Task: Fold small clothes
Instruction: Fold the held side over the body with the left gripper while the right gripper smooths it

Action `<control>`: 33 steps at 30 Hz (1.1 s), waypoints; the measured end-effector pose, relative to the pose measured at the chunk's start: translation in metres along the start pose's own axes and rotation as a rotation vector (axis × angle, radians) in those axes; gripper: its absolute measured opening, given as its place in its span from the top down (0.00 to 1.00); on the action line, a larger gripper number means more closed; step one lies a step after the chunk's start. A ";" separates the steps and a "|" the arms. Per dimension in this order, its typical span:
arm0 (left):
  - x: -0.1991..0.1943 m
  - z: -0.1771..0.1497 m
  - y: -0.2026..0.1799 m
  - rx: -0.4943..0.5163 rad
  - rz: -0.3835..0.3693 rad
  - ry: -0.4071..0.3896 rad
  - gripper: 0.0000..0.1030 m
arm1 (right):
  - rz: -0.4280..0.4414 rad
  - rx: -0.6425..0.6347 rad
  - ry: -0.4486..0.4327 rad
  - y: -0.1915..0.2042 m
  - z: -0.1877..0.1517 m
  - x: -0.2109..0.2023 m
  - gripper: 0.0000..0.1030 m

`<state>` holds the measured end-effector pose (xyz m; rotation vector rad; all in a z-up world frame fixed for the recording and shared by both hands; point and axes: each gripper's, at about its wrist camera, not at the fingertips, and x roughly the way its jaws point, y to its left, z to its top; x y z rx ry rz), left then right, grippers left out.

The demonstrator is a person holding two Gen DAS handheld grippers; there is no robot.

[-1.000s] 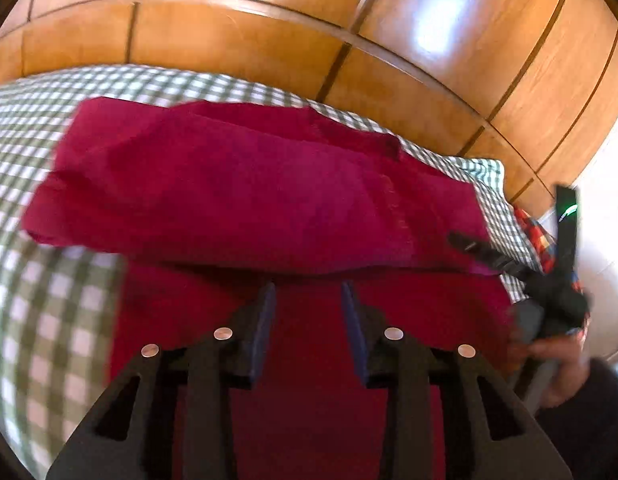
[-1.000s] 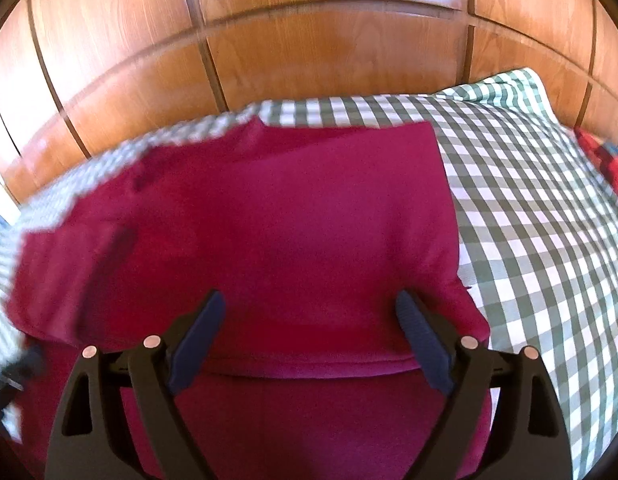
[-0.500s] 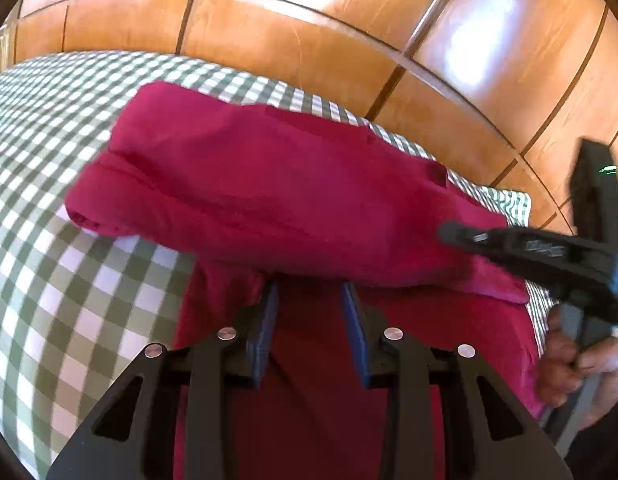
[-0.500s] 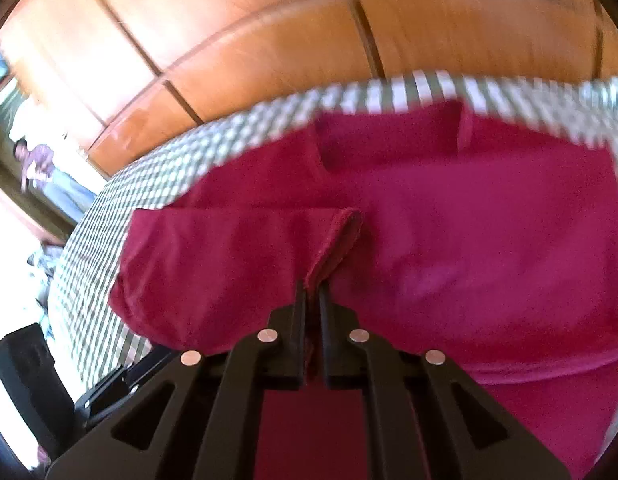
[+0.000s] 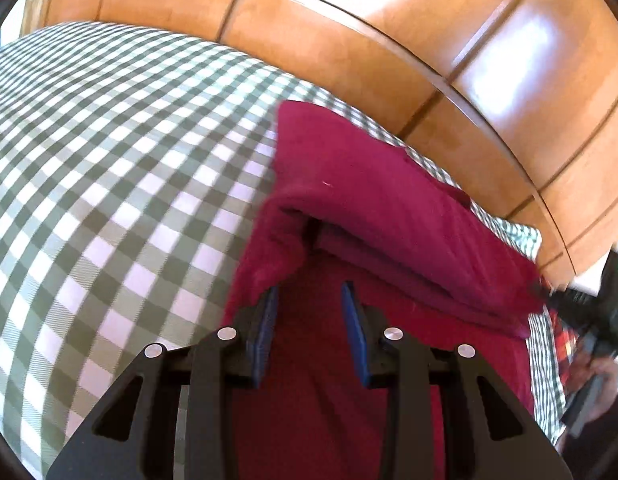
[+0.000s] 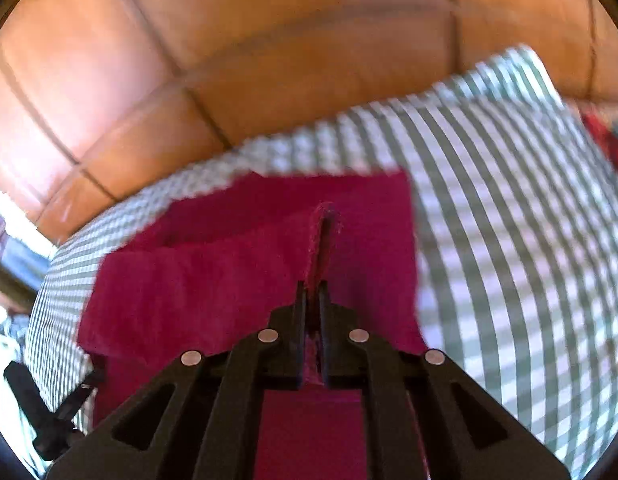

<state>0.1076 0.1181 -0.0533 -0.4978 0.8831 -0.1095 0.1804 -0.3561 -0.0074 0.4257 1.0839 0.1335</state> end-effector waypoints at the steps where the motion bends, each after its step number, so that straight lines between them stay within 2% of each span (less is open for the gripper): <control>1: 0.001 0.001 0.003 -0.010 -0.006 0.002 0.68 | 0.000 0.015 0.007 -0.004 -0.001 0.005 0.95; 4: -0.001 0.001 0.004 -0.009 -0.001 0.013 0.68 | 0.015 0.034 0.012 -0.013 -0.005 0.009 0.95; 6: -0.007 0.001 0.000 0.001 -0.006 0.010 0.68 | 0.054 0.051 0.006 -0.013 -0.006 0.005 0.85; 7: -0.012 0.001 -0.003 0.014 -0.014 0.000 0.68 | 0.086 0.065 0.007 -0.015 -0.007 0.003 0.66; 8: -0.015 0.002 -0.006 0.029 -0.018 -0.009 0.68 | 0.103 0.071 0.003 -0.017 -0.009 0.001 0.62; 11: -0.019 0.010 -0.018 0.067 -0.058 -0.022 0.68 | 0.110 0.074 0.015 -0.020 -0.019 -0.006 0.60; 13: -0.011 0.017 -0.023 0.069 -0.064 -0.007 0.68 | 0.105 0.071 0.014 -0.022 -0.029 -0.011 0.63; 15: 0.000 0.024 -0.019 0.043 -0.012 -0.015 0.68 | 0.075 0.060 0.019 -0.019 -0.034 -0.010 0.77; 16: 0.002 0.027 -0.014 0.017 0.002 -0.024 0.68 | 0.062 0.056 0.022 -0.018 -0.037 -0.010 0.91; 17: 0.001 0.030 -0.007 -0.016 0.017 -0.039 0.68 | 0.058 0.044 0.009 -0.017 -0.039 -0.015 0.95; 19: -0.004 0.031 0.011 -0.091 0.008 -0.043 0.68 | 0.064 0.026 -0.012 -0.010 -0.038 -0.023 0.95; 22: -0.006 0.021 0.019 -0.093 0.090 -0.027 0.68 | -0.001 0.010 -0.006 -0.011 -0.041 -0.020 0.95; 24: -0.009 0.013 0.028 -0.118 0.063 0.016 0.68 | -0.018 -0.001 -0.003 -0.013 -0.045 -0.012 0.94; 26: -0.016 0.010 0.030 -0.109 0.055 0.018 0.68 | -0.015 -0.003 -0.018 -0.013 -0.047 -0.013 0.88; 27: -0.026 0.009 0.027 -0.084 0.059 -0.007 0.68 | -0.014 -0.001 -0.024 -0.013 -0.047 -0.017 0.85; 29: -0.039 0.012 0.017 -0.036 0.063 -0.051 0.68 | -0.023 -0.007 -0.047 -0.008 -0.051 -0.026 0.61; 31: -0.051 0.019 0.004 0.009 0.039 -0.095 0.68 | -0.063 -0.040 -0.095 0.001 -0.057 -0.042 0.53; 33: -0.054 0.028 -0.013 0.056 0.022 -0.124 0.68 | -0.070 -0.079 -0.135 0.011 -0.059 -0.054 0.51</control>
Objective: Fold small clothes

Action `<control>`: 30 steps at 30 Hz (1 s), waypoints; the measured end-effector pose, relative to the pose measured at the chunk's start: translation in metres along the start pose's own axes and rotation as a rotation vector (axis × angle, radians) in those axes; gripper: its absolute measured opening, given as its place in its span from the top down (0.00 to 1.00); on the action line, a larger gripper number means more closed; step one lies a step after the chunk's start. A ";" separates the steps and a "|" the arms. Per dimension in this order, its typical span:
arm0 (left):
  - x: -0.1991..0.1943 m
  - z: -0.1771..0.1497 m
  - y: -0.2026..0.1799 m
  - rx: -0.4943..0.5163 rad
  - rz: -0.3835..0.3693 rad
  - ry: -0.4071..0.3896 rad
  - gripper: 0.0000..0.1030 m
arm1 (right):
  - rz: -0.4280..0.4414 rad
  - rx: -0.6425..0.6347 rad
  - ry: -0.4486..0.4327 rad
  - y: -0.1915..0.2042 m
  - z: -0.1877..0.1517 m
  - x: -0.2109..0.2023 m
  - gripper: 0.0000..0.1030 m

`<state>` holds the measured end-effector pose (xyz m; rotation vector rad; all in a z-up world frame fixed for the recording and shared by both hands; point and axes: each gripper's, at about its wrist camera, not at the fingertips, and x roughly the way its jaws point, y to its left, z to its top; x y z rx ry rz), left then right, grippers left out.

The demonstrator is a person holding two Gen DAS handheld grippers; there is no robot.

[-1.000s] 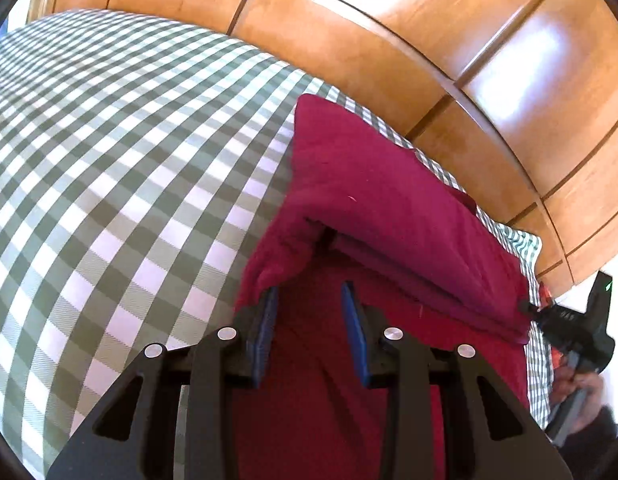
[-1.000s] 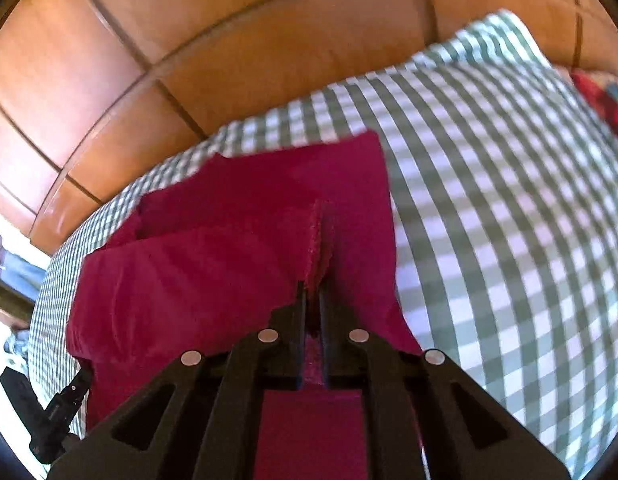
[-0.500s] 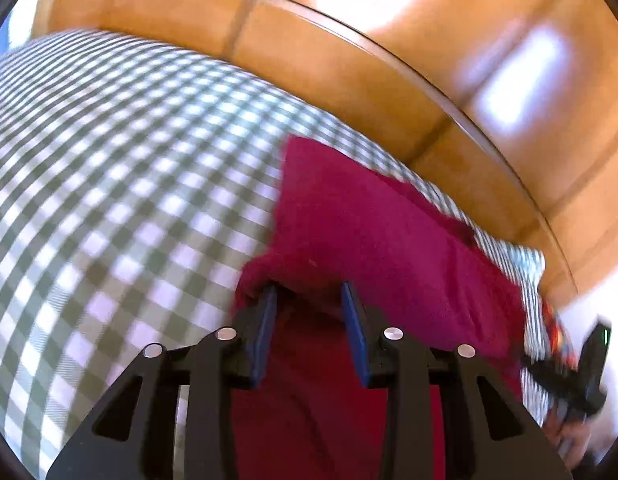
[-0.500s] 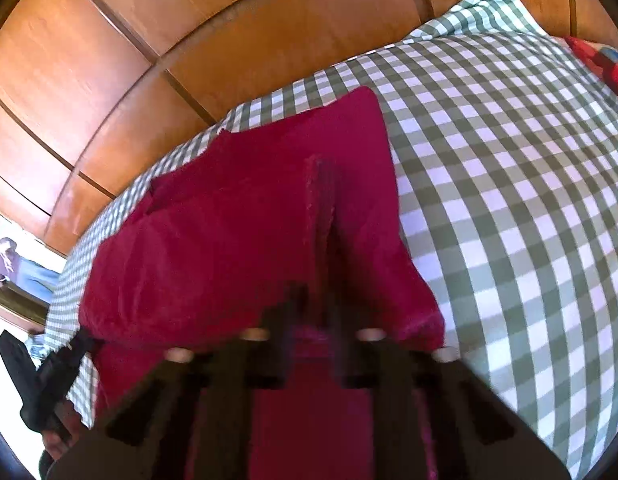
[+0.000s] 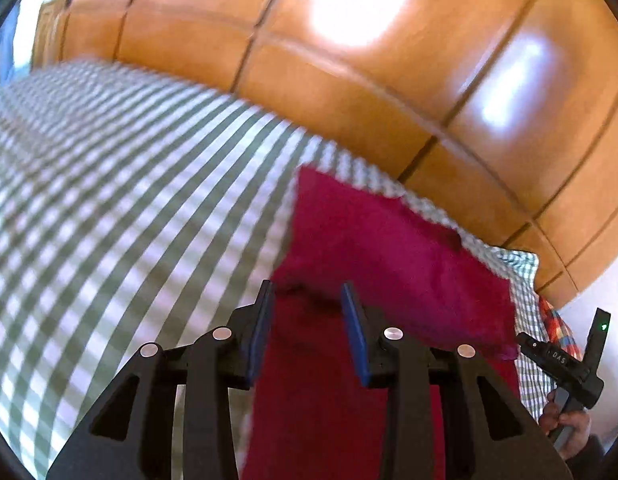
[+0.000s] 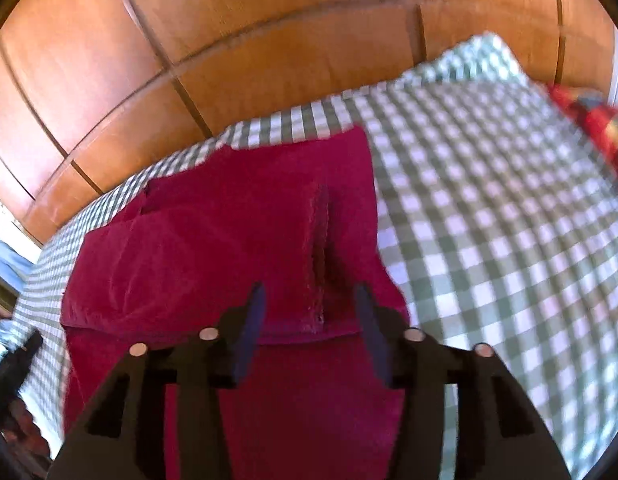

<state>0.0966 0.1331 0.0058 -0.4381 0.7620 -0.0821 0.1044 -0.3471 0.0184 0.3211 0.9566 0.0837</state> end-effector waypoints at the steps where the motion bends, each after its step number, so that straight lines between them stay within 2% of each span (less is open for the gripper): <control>1: 0.001 0.004 -0.007 0.019 -0.014 -0.004 0.68 | 0.008 -0.012 -0.011 0.005 0.000 -0.004 0.51; 5: 0.026 0.022 -0.040 0.083 -0.051 0.011 0.68 | 0.023 -0.070 -0.023 0.033 0.007 -0.001 0.49; 8: 0.057 0.027 -0.051 0.121 -0.013 0.042 0.68 | 0.002 -0.105 -0.008 0.049 0.012 0.018 0.47; 9: 0.070 0.026 -0.049 0.128 0.021 0.062 0.68 | -0.009 -0.111 -0.004 0.051 0.014 0.024 0.46; 11: 0.090 0.019 -0.036 0.127 0.097 0.105 0.68 | -0.048 -0.112 0.016 0.049 0.015 0.043 0.40; 12: 0.102 0.011 -0.022 0.099 0.110 0.148 0.68 | -0.068 -0.112 0.029 0.045 0.014 0.052 0.39; 14: 0.101 0.001 -0.007 0.090 0.068 0.132 0.71 | -0.094 -0.093 0.073 0.033 0.005 0.073 0.38; 17: 0.090 0.006 -0.012 0.094 0.073 0.129 0.72 | -0.077 -0.103 -0.001 0.030 -0.006 0.074 0.37; 18: 0.084 0.011 -0.012 0.090 0.057 0.112 0.72 | -0.080 -0.104 -0.004 0.030 -0.006 0.074 0.37; 19: 0.079 0.018 -0.015 0.090 0.043 0.146 0.71 | -0.080 -0.105 -0.007 0.030 -0.007 0.074 0.37; 21: 0.079 0.031 -0.022 0.096 0.023 0.125 0.72 | -0.078 -0.106 -0.014 0.030 -0.008 0.075 0.36; 24: 0.094 0.051 -0.026 0.065 0.010 0.127 0.72 | -0.076 -0.105 -0.026 0.030 -0.008 0.074 0.36; 26: 0.109 0.061 -0.030 0.078 0.042 0.139 0.71 | -0.075 -0.106 -0.029 0.030 -0.010 0.072 0.36; 30: 0.156 0.059 -0.015 0.076 0.203 0.222 0.71 | -0.074 -0.111 -0.038 0.031 -0.013 0.073 0.34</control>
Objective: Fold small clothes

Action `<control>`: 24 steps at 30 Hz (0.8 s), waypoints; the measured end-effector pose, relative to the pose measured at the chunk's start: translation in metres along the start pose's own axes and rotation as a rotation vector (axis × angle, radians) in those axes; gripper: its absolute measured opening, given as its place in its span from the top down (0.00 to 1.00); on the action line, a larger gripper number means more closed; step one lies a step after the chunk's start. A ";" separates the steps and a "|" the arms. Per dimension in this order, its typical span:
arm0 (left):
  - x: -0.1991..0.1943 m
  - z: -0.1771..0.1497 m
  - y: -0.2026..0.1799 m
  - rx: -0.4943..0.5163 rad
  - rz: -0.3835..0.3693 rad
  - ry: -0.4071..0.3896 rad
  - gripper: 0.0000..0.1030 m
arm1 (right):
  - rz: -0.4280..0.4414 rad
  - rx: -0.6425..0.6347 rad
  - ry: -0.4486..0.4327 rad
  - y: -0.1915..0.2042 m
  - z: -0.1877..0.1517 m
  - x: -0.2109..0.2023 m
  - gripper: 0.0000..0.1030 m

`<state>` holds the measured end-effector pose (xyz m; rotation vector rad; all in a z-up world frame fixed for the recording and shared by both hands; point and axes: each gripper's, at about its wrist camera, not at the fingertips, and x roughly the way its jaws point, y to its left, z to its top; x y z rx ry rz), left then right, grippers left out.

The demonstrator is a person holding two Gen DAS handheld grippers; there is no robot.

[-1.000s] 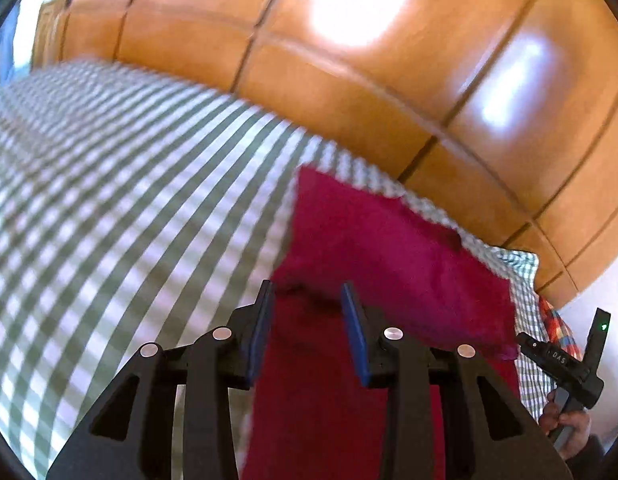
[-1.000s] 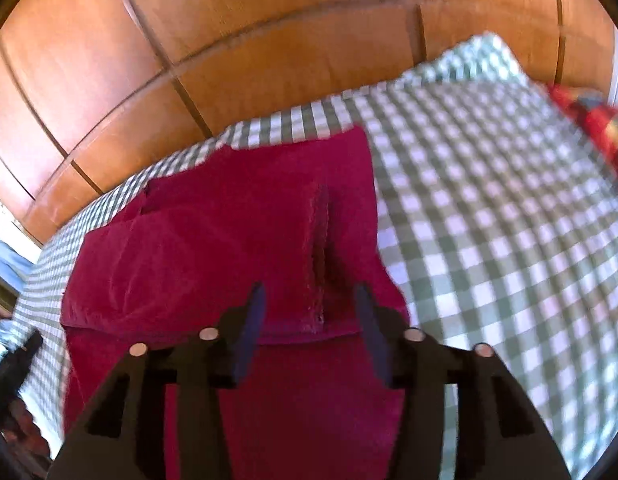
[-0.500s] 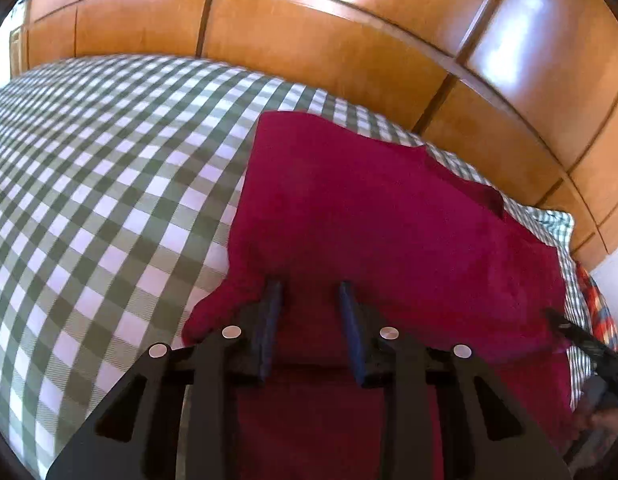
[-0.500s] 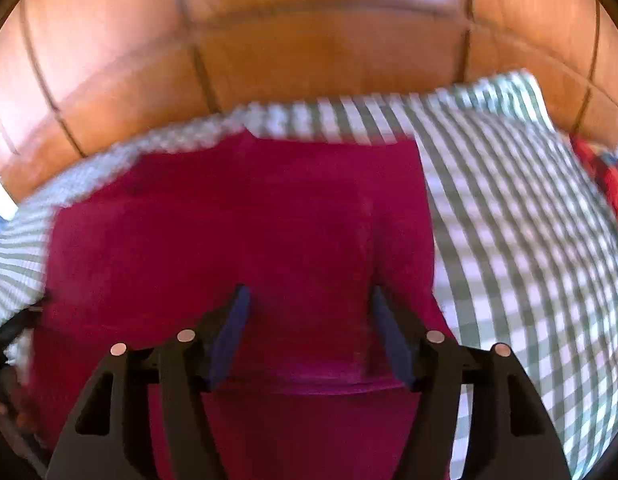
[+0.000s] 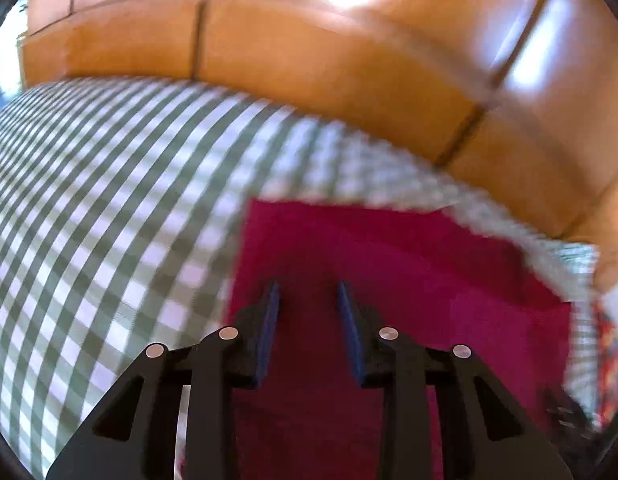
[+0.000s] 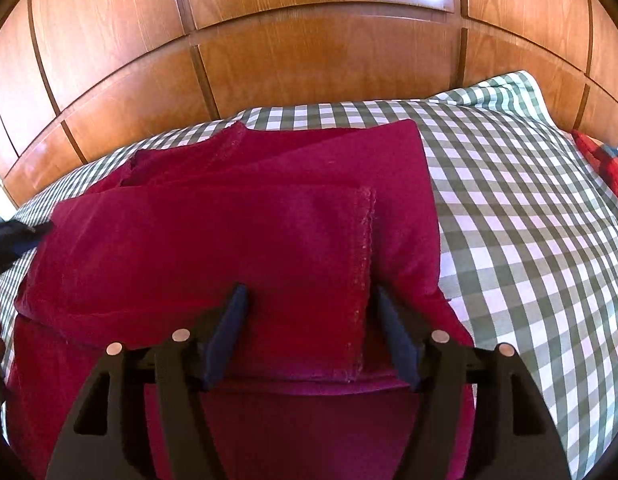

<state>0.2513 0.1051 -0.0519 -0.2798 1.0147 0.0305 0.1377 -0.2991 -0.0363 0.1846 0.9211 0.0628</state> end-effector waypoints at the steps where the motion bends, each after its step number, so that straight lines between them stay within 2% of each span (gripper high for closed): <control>1: 0.007 -0.004 0.004 0.009 -0.003 -0.020 0.71 | -0.002 -0.004 -0.001 0.001 0.000 0.001 0.33; 4: 0.000 -0.009 -0.006 0.078 0.047 -0.059 0.71 | -0.006 -0.007 -0.001 0.002 0.000 0.004 0.32; 8: -0.020 -0.011 -0.005 0.055 0.053 -0.054 0.71 | 0.002 0.001 -0.002 0.001 0.000 0.004 0.32; 10: -0.040 -0.021 -0.005 0.062 0.060 -0.065 0.52 | 0.003 0.001 -0.003 0.001 0.000 0.004 0.32; 15: -0.091 -0.055 -0.001 0.098 0.031 -0.106 0.50 | -0.006 -0.001 0.000 0.003 0.002 0.002 0.32; 17: -0.109 -0.067 0.001 0.104 0.020 -0.126 0.50 | -0.017 -0.001 0.000 0.005 0.002 -0.002 0.26; 19: -0.123 -0.081 0.001 0.113 0.010 -0.127 0.44 | -0.025 -0.008 0.008 0.009 0.000 -0.007 0.16; 24: -0.144 -0.105 0.004 0.147 -0.001 -0.125 0.44 | -0.038 -0.005 0.000 0.014 -0.013 -0.031 0.10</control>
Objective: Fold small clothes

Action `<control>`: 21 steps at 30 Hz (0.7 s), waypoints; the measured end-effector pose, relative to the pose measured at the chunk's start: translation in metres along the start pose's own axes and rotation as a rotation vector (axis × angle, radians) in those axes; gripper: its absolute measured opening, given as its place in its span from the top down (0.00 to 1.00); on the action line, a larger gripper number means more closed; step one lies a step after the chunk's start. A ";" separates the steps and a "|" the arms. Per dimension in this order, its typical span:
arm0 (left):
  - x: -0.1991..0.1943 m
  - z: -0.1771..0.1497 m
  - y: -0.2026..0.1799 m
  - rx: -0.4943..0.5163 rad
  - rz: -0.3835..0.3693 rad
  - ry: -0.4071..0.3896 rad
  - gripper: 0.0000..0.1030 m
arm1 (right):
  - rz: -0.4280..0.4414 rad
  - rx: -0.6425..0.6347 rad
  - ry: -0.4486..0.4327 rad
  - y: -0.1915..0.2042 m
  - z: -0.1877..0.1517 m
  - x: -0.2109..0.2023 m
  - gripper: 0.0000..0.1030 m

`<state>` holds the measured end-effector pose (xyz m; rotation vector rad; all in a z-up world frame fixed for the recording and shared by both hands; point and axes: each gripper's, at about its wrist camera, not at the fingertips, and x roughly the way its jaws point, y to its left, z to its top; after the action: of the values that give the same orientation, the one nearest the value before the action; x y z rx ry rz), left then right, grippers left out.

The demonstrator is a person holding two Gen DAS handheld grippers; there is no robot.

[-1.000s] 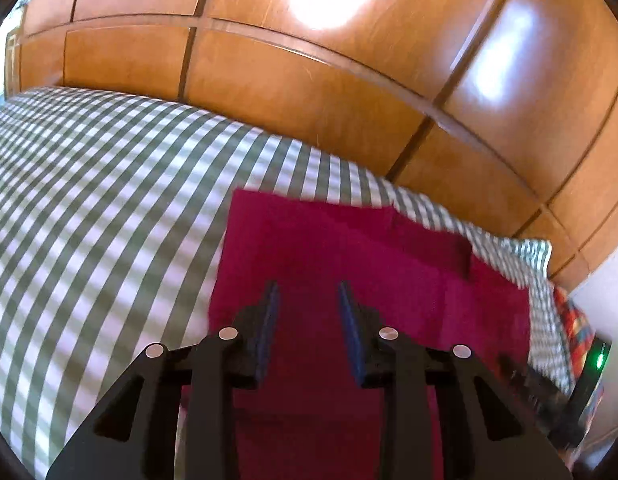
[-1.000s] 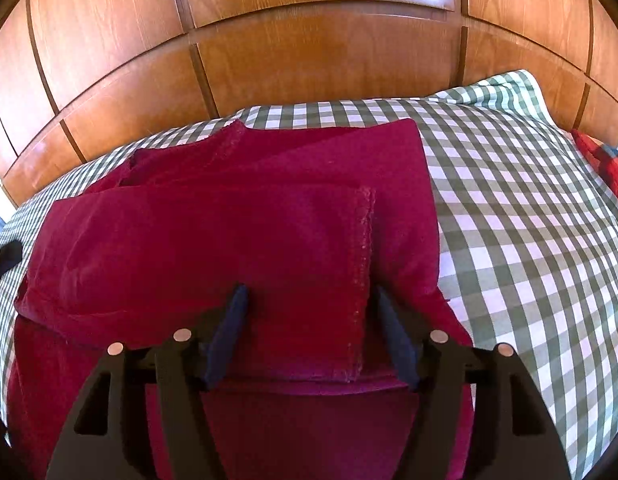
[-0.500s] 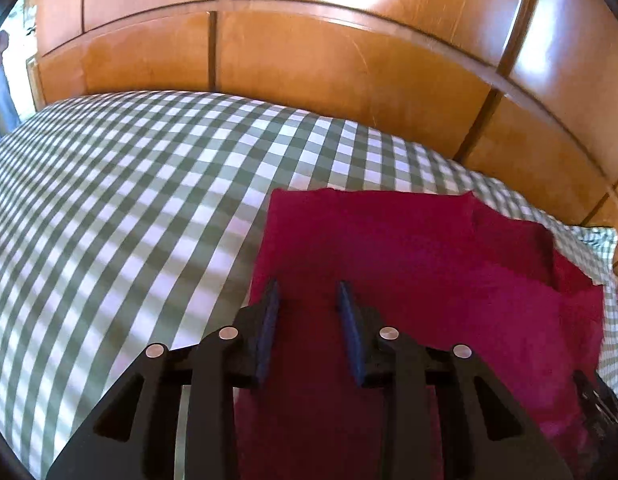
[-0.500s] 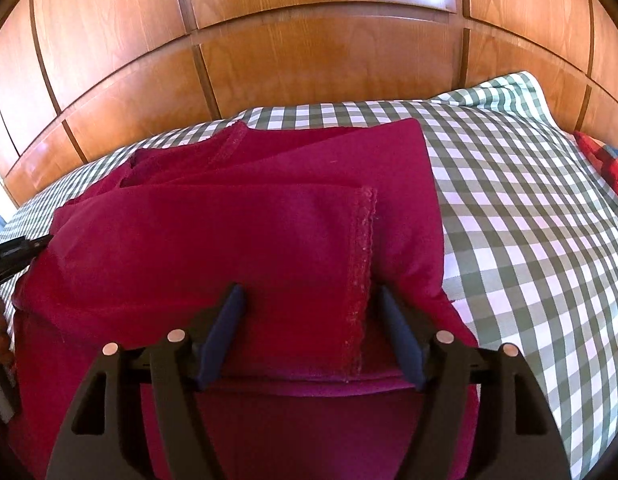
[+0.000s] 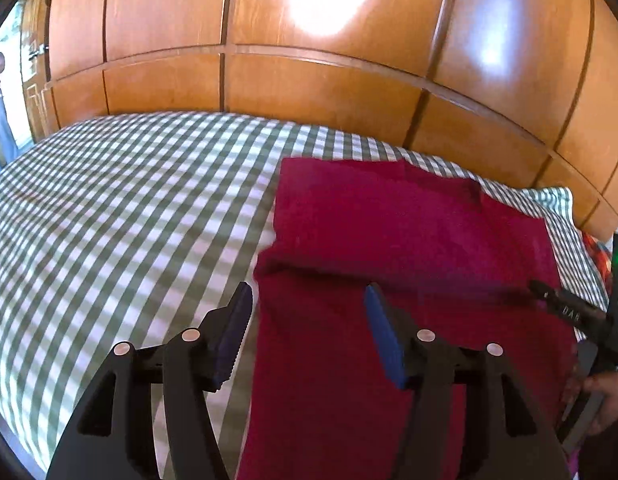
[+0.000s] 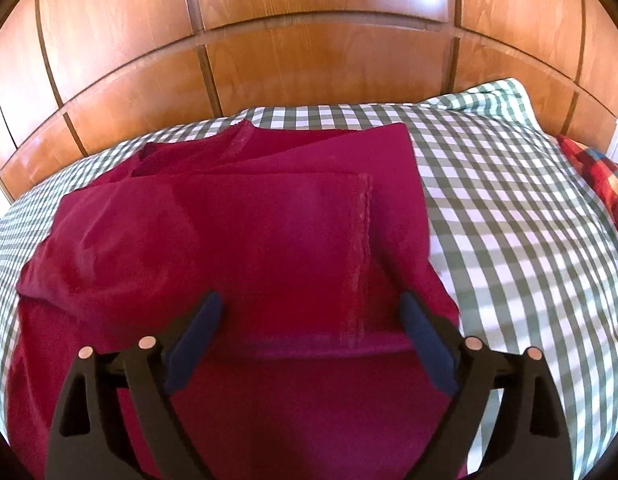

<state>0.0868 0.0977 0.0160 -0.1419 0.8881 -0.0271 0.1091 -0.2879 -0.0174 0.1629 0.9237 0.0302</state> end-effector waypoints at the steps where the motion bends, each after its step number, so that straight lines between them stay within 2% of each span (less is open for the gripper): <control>1: -0.002 -0.004 0.000 -0.001 -0.006 0.004 0.44 | 0.004 0.000 0.012 0.000 -0.004 -0.005 0.08; 9: -0.013 -0.030 0.011 -0.012 -0.005 0.031 0.44 | -0.005 -0.003 0.080 -0.012 -0.043 -0.023 0.08; 21: -0.023 -0.063 0.032 -0.022 0.025 0.083 0.44 | 0.021 -0.078 0.101 -0.013 -0.096 -0.069 0.07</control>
<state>0.0222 0.1247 -0.0096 -0.1512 0.9732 0.0001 -0.0096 -0.2949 -0.0216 0.0991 1.0200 0.0945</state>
